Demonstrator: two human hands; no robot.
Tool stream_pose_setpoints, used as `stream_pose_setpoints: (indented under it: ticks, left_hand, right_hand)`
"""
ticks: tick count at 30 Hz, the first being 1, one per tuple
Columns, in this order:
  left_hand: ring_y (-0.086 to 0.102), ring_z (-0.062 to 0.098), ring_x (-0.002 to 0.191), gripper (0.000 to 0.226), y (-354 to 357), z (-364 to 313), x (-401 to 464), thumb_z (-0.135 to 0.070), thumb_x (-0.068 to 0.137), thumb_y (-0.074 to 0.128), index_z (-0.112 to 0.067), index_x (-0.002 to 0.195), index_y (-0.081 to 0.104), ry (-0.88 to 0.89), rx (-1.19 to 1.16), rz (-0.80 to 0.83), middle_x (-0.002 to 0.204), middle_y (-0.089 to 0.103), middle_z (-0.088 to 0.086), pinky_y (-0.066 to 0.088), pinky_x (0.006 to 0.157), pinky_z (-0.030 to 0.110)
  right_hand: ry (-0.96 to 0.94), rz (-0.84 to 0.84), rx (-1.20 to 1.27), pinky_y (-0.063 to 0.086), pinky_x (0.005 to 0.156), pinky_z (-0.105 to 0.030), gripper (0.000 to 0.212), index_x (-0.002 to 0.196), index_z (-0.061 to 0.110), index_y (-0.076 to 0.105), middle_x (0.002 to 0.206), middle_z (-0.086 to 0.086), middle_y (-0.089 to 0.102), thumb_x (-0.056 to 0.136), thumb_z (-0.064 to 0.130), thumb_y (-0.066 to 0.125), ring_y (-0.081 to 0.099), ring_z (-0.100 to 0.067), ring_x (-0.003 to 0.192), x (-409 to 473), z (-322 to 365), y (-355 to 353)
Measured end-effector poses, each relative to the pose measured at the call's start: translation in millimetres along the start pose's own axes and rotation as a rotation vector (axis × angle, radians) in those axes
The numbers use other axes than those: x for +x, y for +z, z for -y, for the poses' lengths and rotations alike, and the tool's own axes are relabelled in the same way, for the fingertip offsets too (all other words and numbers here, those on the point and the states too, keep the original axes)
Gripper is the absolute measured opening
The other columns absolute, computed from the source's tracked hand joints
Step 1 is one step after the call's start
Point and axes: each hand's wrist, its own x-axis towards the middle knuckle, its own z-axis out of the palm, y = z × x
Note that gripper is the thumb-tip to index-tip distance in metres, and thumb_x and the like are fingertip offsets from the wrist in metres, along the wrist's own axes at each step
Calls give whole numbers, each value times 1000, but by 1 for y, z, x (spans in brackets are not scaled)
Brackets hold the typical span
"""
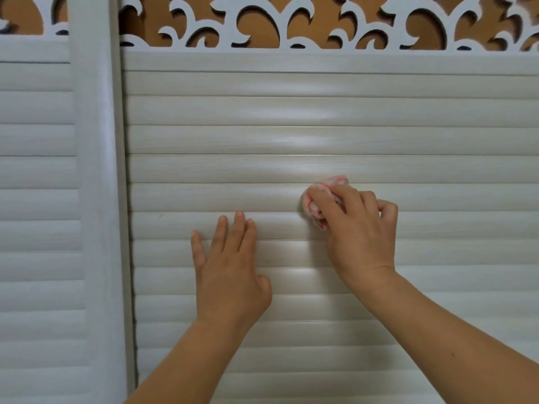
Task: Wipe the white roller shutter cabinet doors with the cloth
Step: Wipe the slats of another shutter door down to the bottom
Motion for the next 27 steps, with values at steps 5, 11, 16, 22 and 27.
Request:
stream_pose_setpoints:
  ticks: [5, 11, 16, 22, 27]
  left_hand:
    - [-19, 15, 142, 79, -6, 3, -1, -34, 86, 38, -23, 149, -8, 4, 78, 59, 156, -17, -7, -20, 110, 49]
    - [-19, 17, 142, 79, -11, 9, 0, -35, 87, 40, -22, 149, -7, 39, 82, 88, 156, -18, -6, -24, 107, 52]
    - [-19, 15, 142, 76, -13, 18, 0, -38, 86, 31, -25, 148, -9, 91, 122, 98, 156, -18, -7, -23, 103, 55]
    - [-18, 12, 142, 75, -19, 31, 1, -38, 89, 35, -28, 147, -12, 138, 135, 139, 155, -20, -9, -19, 108, 57]
    - [-14, 10, 143, 73, -25, 37, 3, -38, 90, 34, -27, 148, -9, 175, 121, 122, 155, -17, -10, -18, 108, 57]
  right_hand:
    - [112, 17, 58, 20, 73, -33, 46, 111, 29, 64, 103, -2, 64, 73, 2, 65, 57, -31, 82, 4, 0, -1]
    - [113, 49, 45, 20, 73, -33, 53, 113, 27, 65, 104, -5, 64, 69, -1, 72, 57, -32, 84, 2, 9, -3]
    - [149, 48, 38, 18, 71, -32, 57, 114, 27, 65, 104, -4, 64, 67, -3, 73, 57, -31, 84, 2, 21, -2]
    - [352, 55, 121, 11, 76, -27, 47, 122, 30, 60, 121, -4, 59, 84, 4, 59, 51, -31, 102, 0, 24, -5]
    - [257, 31, 108, 9, 71, -27, 41, 117, 32, 60, 108, 4, 64, 82, 10, 62, 57, -27, 89, 13, 56, -4]
